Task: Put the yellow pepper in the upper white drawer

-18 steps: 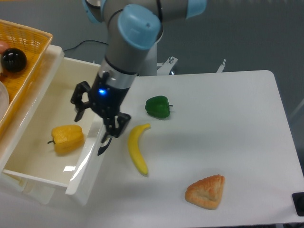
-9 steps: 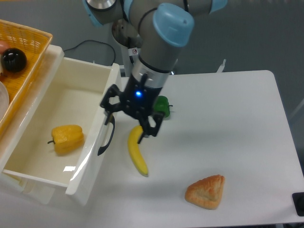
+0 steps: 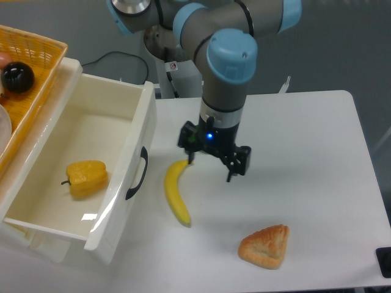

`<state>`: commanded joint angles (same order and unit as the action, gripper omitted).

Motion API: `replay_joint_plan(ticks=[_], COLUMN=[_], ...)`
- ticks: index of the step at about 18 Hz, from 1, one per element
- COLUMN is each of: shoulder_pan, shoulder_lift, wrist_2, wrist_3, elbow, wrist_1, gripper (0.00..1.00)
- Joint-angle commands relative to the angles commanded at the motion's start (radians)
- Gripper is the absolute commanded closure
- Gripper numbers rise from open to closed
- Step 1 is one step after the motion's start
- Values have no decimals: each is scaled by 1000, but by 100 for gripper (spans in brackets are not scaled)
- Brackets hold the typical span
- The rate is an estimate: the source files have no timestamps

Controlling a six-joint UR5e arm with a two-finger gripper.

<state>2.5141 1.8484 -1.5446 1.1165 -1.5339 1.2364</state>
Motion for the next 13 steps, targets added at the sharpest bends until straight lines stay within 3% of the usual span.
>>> replay_joint_plan(ticks=[10,13], shoulder_pan=[123,140], shoulder_lift=[118,127], wrist_2=[-14,-12], wrist_3=[302,391], elbow=[-2,-3], wrist_1=[3,5], gripper=[0,0])
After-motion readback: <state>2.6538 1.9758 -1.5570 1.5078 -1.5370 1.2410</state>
